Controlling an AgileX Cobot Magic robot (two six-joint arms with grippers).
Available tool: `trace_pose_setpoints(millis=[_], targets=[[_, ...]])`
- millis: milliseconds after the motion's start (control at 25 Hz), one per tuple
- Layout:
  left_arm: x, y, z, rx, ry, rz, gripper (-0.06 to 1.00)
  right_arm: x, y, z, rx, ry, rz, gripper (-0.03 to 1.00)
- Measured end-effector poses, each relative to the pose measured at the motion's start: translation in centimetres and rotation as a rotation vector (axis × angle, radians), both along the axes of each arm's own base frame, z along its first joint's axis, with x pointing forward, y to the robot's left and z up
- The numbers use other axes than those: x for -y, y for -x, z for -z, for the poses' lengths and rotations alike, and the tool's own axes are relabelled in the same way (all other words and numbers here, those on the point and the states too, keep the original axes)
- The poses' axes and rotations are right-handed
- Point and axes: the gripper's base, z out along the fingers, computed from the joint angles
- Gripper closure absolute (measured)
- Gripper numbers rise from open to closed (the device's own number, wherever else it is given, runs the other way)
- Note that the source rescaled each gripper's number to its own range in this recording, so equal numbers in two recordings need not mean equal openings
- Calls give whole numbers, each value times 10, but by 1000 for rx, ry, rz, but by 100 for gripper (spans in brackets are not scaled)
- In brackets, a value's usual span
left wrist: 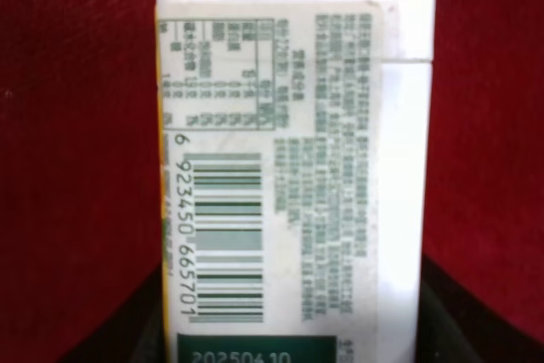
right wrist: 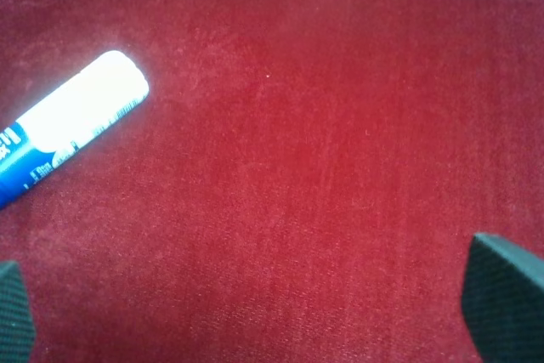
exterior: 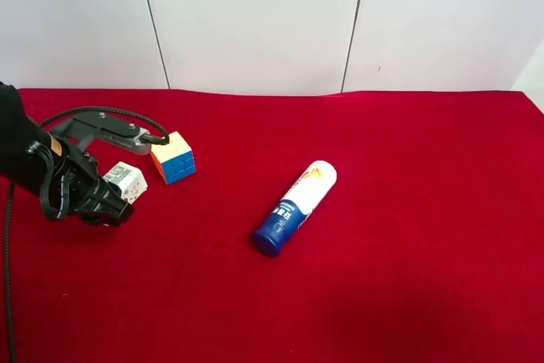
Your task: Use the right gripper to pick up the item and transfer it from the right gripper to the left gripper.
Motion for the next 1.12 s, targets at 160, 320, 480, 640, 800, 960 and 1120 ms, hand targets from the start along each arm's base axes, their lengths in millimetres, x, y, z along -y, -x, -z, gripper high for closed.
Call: trace_pose_setpoints(millis=[160,320,480,640,800,960,1120], targets=[[1,-2,1,11,7,-5,94,0,0,0,0,0,0,-3],[1,-2,2,14,9,-6,94,0,0,0,0,0,0,-3],[1,-2,3,9,9,-7,94,0,0,0,0,0,0,-3],[1,-2,3,1,11,-15,57,0,0,0,0,0,0,-3],[1,-2,3,0,15,-24,1,0,0,0,0,0,0,-3],[1,-1,3,-4,15,-28,-4,0,0,0,0,0,0,-3],[1,-1,-10,-39,7,-26,-5,0,0,0,0,0,0,-3]])
